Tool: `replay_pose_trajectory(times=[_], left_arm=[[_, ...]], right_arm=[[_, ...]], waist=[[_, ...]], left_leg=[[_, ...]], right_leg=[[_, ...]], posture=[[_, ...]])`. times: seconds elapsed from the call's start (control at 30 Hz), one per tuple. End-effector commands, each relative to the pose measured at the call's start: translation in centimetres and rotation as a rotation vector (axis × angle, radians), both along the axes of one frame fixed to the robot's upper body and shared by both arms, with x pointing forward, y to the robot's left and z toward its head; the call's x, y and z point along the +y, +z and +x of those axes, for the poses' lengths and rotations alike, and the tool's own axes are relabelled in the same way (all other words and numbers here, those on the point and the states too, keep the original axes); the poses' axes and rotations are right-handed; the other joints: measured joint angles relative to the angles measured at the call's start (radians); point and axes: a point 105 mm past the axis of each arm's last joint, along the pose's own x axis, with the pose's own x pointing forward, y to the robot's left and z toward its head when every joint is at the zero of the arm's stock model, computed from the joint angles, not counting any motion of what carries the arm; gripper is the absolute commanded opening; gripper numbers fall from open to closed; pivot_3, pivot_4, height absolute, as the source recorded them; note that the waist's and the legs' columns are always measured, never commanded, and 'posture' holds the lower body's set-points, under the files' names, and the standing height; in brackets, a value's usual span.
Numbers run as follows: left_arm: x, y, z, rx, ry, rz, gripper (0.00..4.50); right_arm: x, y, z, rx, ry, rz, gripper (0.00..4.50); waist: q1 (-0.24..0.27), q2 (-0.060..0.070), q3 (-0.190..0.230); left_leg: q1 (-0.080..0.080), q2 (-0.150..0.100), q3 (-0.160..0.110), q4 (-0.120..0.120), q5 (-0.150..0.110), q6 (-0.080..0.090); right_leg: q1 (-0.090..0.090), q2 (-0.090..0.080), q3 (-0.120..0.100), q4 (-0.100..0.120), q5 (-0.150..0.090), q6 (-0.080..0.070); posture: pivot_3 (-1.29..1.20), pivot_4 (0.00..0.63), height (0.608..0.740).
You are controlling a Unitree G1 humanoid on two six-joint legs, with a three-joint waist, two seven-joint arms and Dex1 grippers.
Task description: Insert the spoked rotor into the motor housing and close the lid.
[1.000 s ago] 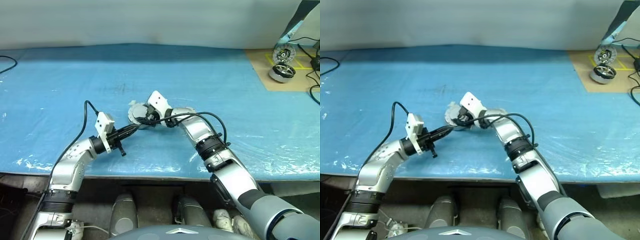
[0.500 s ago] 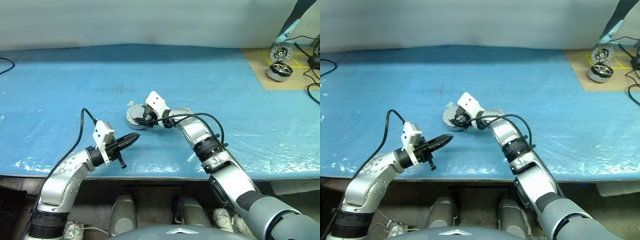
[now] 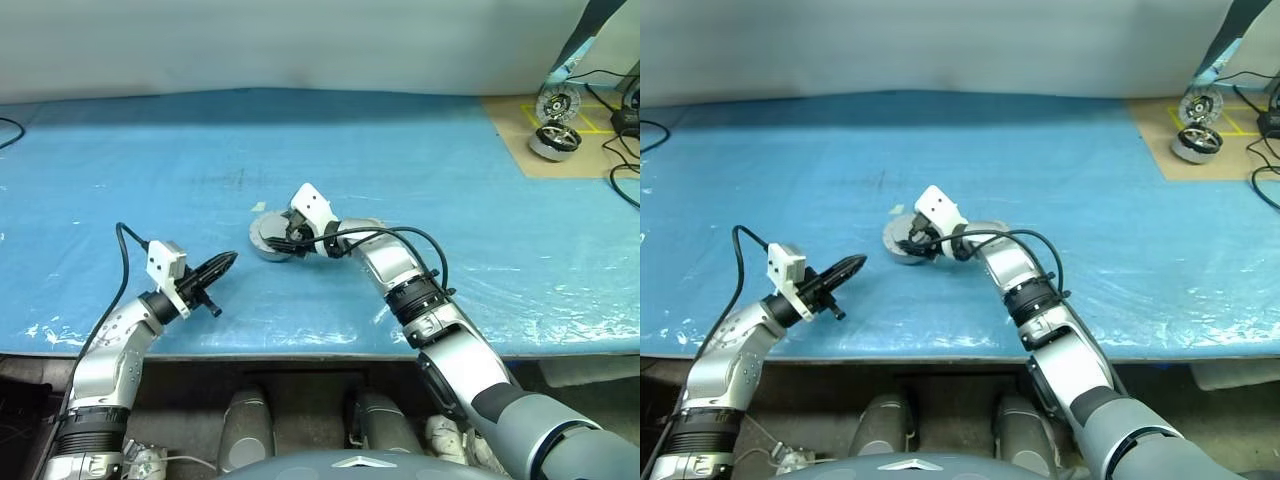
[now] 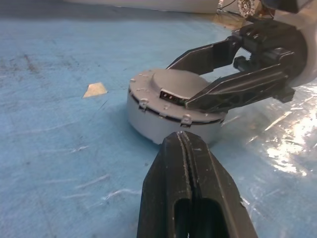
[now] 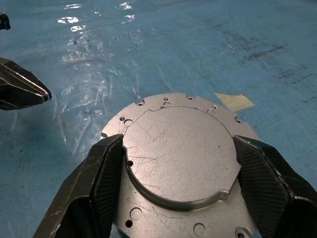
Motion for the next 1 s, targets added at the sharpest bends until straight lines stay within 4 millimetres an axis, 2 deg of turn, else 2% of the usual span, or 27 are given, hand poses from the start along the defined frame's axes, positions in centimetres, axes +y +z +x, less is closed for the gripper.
replay_pose_trajectory(times=[0.03,0.2,0.43,0.57,0.7,0.8,0.9,1.0], left_arm=[[0.9,1.1,0.3,-0.064,0.018,0.020,0.00],[0.9,0.9,0.3,-0.071,0.015,0.014,0.00],[0.7,1.0,0.7,-0.090,0.010,-0.005,0.00],[0.1,1.5,1.0,-0.106,-0.003,-0.012,0.00],[-0.6,2.1,1.4,-0.121,-0.012,-0.021,0.00],[-0.7,2.1,1.4,-0.122,-0.015,-0.023,0.00],[-0.8,2.0,1.4,-0.120,-0.018,-0.025,0.00],[-0.7,1.8,1.5,-0.119,-0.017,-0.026,0.00]], right_arm=[[-0.2,-2.0,-0.1,0.038,-0.014,-0.061,3.10],[-0.8,-3.1,0.0,0.054,-0.030,-0.096,3.10],[-2.5,-5.6,0.9,0.089,-0.149,-0.200,3.10],[-2.7,-6.8,0.4,0.146,-0.158,-0.208,3.10],[-3.9,-8.1,0.3,0.226,-0.234,-0.211,3.10],[-4.5,-8.1,0.6,0.231,-0.272,-0.204,3.10],[-4.5,-6.4,1.5,0.108,-0.290,-0.154,3.10],[-3.6,-5.2,1.0,0.052,-0.234,-0.089,3.10]], waist=[[0.000,0.000,0.000],[0.000,0.000,0.000],[0.000,0.000,-0.001],[0.003,0.002,-0.002],[0.003,0.003,-0.009],[0.005,0.006,-0.012],[0.012,0.006,-0.012],[0.024,0.006,-0.012]], left_leg=[[0.000,0.000,0.000,0.000,0.000,0.000],[0.004,0.000,0.000,0.000,0.000,0.000],[0.012,-0.001,0.000,-0.006,-0.001,0.001],[0.014,-0.001,0.000,-0.007,-0.002,0.004],[0.015,-0.001,-0.001,-0.007,-0.003,0.004],[0.015,-0.001,-0.001,-0.007,-0.003,0.004],[0.015,-0.001,-0.001,-0.007,-0.003,0.004],[0.015,-0.002,-0.001,-0.008,-0.003,0.004]], right_leg=[[0.000,0.000,0.000,0.000,0.000,0.000],[0.001,0.000,0.004,0.001,0.000,0.000],[0.005,0.000,0.007,0.001,0.000,0.000],[0.006,-0.001,0.007,0.001,0.000,0.000],[0.006,-0.001,0.007,0.001,-0.002,0.003],[0.007,-0.001,0.008,0.000,-0.003,0.005],[0.007,-0.002,0.008,0.000,-0.005,0.007],[0.006,-0.002,0.008,-0.001,-0.005,0.008]], posture=[[0.00,0.150,0.740],[0.00,0.150,0.740],[0.00,0.150,0.740],[0.00,0.150,0.740],[0.00,0.150,0.740],[0.00,0.150,0.740],[0.00,0.150,0.740],[0.00,0.150,0.740]])
